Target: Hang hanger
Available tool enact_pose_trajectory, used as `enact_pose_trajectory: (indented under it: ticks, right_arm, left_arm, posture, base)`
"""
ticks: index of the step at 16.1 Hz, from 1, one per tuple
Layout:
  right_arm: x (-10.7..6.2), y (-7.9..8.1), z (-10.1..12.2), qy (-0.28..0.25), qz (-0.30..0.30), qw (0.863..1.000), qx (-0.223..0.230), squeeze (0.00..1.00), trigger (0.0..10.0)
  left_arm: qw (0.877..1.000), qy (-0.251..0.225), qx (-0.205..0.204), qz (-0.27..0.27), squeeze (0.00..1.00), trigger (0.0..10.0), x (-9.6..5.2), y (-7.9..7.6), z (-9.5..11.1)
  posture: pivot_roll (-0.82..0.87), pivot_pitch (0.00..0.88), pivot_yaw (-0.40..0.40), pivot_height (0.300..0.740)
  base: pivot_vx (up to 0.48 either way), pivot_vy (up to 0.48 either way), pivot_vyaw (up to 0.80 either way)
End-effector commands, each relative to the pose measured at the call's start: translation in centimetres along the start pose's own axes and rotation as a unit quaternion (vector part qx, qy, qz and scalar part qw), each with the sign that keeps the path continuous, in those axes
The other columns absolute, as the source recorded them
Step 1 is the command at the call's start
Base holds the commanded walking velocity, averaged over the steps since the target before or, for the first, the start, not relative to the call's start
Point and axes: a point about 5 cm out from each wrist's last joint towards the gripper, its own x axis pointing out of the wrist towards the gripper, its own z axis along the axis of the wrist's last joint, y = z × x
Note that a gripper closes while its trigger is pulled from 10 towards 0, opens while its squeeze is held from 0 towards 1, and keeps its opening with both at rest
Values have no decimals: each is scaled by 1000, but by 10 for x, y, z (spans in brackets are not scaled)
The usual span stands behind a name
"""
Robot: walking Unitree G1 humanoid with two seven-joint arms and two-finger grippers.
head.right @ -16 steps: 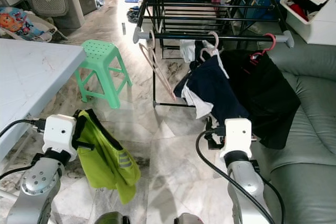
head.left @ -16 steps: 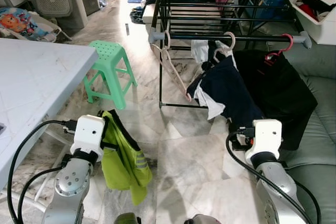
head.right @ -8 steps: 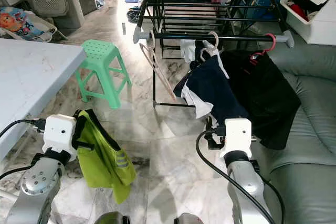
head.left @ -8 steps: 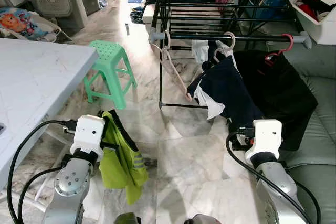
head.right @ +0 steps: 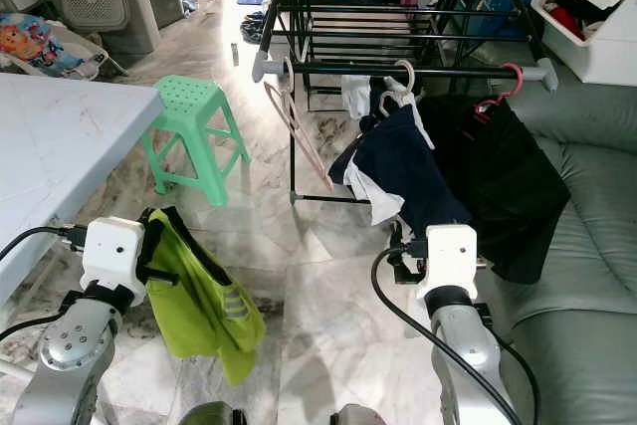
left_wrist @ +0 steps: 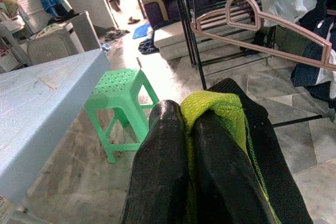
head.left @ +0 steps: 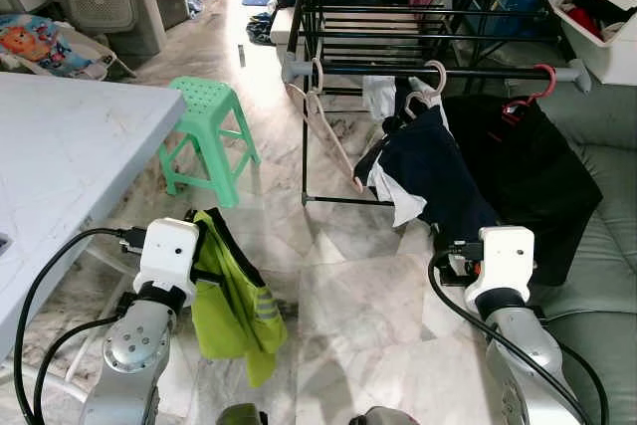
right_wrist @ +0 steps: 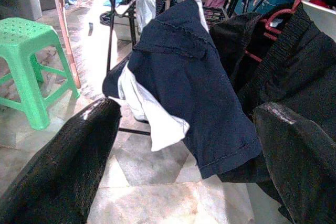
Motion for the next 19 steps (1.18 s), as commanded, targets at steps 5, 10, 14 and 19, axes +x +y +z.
enact_pose_trajectory:
  ticks: [5, 10, 14, 19]
  right_arm:
    - [8, 6, -2, 4, 11, 1000, 0, 0, 10000]
    - [9, 7, -1, 1, 12, 1000, -1, 0, 10000]
    - [22, 6, 7, -21, 14, 1000, -11, 0, 10000]
    - [26, 5, 10, -29, 15, 999, -11, 0, 10000]
  left_arm:
    - [1000, -13, 7, -6, 0, 10000, 16, -5, 7]
    - [1000, -16, 5, -8, 0, 10000, 18, -6, 8]
    - [999, -32, 10, 11, 0, 10000, 23, 3, 15]
    - [999, -28, -1, 33, 0, 10000, 23, 11, 13]
  posture:
    - [8, 0, 15, 740]
    - [8, 0, 15, 740]
    - [15, 0, 5, 740]
    - [14, 0, 3, 740]
  base:
    - [0, 0, 0]
    - [0, 0, 0]
    - [0, 0, 0]
    - [0, 0, 0]
